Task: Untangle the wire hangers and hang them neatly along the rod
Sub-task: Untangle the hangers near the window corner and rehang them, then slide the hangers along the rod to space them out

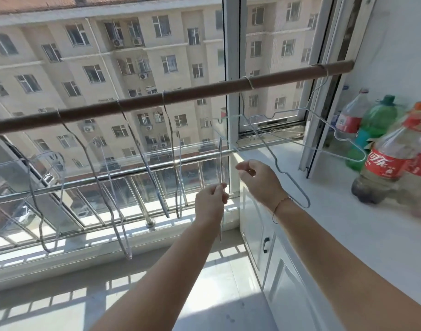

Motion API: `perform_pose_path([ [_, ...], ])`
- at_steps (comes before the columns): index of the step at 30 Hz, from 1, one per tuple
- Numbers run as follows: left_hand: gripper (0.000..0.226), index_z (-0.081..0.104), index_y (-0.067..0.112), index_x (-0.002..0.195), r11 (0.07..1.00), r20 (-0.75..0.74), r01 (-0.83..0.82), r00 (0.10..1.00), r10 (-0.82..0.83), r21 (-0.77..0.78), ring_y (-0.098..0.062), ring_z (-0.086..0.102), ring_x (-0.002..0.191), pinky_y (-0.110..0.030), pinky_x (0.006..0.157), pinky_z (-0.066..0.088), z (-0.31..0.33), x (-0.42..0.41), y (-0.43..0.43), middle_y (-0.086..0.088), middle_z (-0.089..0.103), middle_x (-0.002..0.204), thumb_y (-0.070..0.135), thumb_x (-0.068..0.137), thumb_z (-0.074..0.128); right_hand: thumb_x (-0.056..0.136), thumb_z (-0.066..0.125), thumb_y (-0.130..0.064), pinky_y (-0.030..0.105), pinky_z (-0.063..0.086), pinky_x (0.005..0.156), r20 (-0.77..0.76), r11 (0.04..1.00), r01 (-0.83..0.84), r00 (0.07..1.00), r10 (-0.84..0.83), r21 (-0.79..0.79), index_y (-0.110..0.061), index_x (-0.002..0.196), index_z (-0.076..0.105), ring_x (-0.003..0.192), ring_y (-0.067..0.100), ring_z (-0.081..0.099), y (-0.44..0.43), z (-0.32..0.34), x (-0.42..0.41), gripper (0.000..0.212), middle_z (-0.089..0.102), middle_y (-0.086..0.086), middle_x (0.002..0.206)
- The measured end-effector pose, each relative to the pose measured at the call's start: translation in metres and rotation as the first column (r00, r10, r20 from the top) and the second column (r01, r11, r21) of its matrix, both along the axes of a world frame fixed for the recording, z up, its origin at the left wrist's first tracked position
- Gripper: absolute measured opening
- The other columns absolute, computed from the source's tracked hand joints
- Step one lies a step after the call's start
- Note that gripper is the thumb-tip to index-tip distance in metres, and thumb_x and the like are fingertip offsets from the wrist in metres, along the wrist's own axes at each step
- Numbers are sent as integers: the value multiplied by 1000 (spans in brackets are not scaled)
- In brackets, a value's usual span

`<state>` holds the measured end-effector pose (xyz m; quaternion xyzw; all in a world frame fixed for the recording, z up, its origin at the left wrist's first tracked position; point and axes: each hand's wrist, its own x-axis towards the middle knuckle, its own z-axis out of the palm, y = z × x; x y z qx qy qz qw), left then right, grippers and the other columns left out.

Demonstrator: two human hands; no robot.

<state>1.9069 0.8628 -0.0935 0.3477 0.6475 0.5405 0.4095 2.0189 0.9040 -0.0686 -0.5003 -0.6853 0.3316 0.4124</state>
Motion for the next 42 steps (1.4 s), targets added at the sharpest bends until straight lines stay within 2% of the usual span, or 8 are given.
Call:
perform_pose_path([
  [9,25,68,16,93,980,-198,197,960,-198,-23,-11,52,63,-22,68,43,-33,-26,-38,2,55,64,9,95,44,86,52,-10,19,30,94,170,985,-164,971,170,-48,-15,121,54,118,10,47,0,-24,1,35,55,3,128],
  [14,27,68,22,86,970,-301,243,923,-240,-28,-13,54,70,-36,75,46,-36,-42,-43,6,58,66,11,94,44,86,56,-14,32,31,106,268,986,-157,949,165,-51,-18,124,53,127,20,40,-4,-30,11,38,53,4,132],
  [18,26,66,20,84,974,-388,225,899,-204,9,-3,56,72,-19,70,39,-34,-47,-43,7,62,74,10,94,45,87,55,-17,36,40,100,353,993,-115,929,109,-2,-20,109,62,113,19,50,-10,-30,21,24,64,-1,114],
  [21,26,67,17,86,978,-442,198,885,-150,64,-12,59,88,-25,77,42,-33,-48,-42,4,65,86,8,95,45,90,53,-17,19,45,77,355,990,-132,925,138,-40,-18,98,65,85,10,59,-26,-22,31,15,67,-2,90],
  [27,16,60,15,103,978,-629,-19,764,147,206,-18,46,107,-30,93,37,-30,-30,-43,2,52,105,19,88,60,90,53,-5,10,42,50,-157,911,-245,967,202,-332,-1,92,67,48,4,50,-66,8,51,15,54,4,59],
  [30,16,57,16,97,925,-579,-44,769,272,377,-16,50,97,-31,87,41,-9,-6,-49,5,51,97,24,86,63,89,54,-3,19,51,59,-333,900,-256,933,135,-352,1,93,66,52,10,50,-77,20,51,14,53,2,56],
  [34,22,67,14,98,931,-250,173,964,-92,322,-5,65,87,-18,78,50,33,23,-55,4,70,92,31,90,58,88,54,-6,22,54,65,-447,920,-260,888,109,-293,0,96,66,60,13,53,-79,34,41,15,54,3,60],
  [42,22,71,4,97,946,188,81,971,-145,315,-8,61,72,-27,79,48,88,22,-28,-2,70,82,22,85,66,90,53,-9,28,52,68,-591,944,-279,797,125,-176,-3,94,66,57,13,54,-63,69,16,15,56,1,56],
])
